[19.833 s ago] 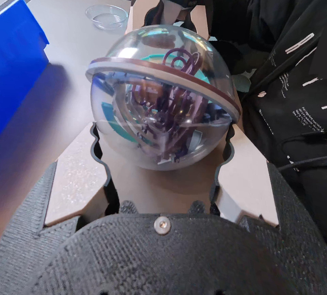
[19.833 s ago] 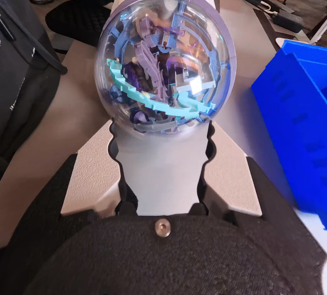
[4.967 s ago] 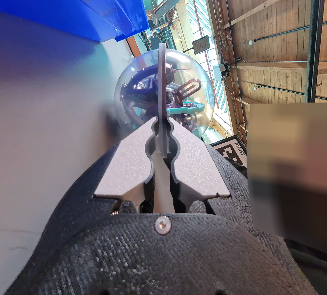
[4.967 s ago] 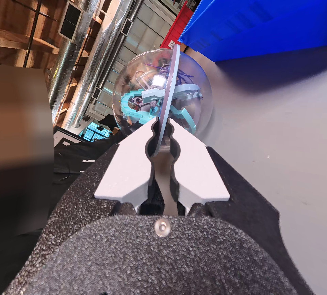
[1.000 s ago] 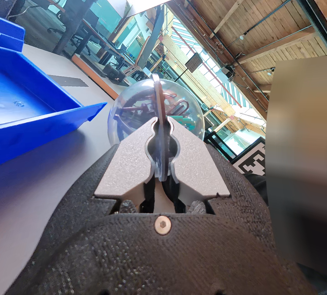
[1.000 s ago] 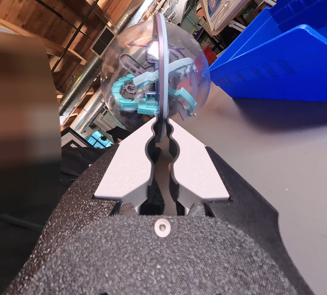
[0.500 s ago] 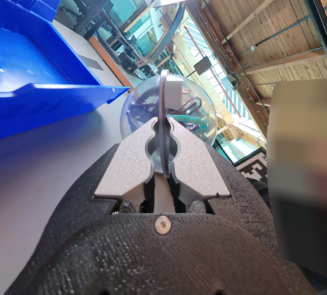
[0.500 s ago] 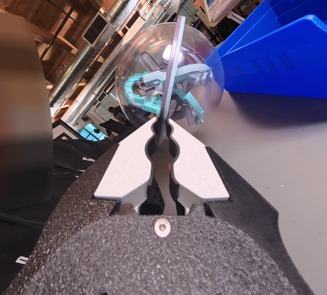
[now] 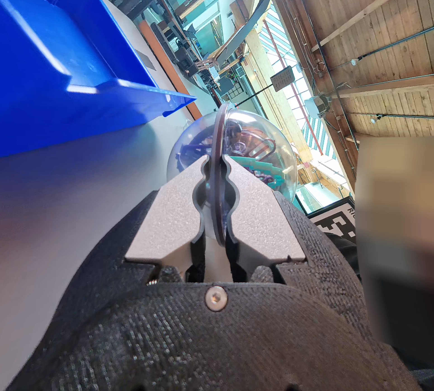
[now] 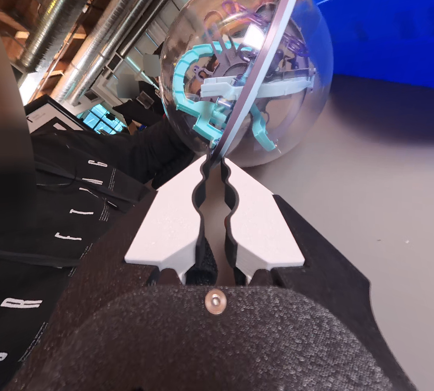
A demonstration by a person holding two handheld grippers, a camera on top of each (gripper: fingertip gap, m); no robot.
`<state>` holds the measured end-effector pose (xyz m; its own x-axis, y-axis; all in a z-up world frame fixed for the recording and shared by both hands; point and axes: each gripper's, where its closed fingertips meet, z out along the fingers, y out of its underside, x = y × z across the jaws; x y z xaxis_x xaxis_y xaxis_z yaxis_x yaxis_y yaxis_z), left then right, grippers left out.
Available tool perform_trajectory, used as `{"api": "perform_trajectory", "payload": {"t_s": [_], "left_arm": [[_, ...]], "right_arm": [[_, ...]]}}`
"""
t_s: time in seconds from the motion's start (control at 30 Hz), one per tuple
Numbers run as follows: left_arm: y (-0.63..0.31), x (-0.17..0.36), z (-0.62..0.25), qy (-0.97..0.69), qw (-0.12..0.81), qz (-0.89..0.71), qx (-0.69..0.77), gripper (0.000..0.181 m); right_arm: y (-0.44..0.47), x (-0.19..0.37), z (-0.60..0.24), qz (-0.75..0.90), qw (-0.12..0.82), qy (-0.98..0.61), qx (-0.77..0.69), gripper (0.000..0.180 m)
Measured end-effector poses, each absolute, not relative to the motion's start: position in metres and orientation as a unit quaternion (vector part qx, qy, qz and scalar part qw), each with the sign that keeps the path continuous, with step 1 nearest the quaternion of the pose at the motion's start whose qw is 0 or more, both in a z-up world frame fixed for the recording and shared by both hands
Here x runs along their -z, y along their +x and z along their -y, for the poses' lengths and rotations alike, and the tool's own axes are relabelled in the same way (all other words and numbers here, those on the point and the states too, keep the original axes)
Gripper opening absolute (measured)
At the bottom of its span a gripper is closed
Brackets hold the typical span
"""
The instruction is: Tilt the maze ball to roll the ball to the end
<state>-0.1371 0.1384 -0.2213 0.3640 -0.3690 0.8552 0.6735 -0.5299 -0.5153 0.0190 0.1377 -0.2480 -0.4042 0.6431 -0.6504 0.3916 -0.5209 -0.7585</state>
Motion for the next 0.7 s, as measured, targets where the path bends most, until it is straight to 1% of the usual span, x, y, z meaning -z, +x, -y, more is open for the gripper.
{"api": "perform_trajectory", "payload": {"t_s": [0.37,0.7], "left_arm": [[-0.134,0.238,-0.137,-0.693,0.436,0.126,0.56,0.006],[-0.132,0.248,-0.137,-0.697,0.42,0.133,0.566,0.006]], "right_arm": [[0.024,0.262,-0.116,0.521,0.042,-0.527,-0.67,0.005],[0.025,0.269,-0.107,0.539,0.026,-0.522,-0.661,0.003]]}}
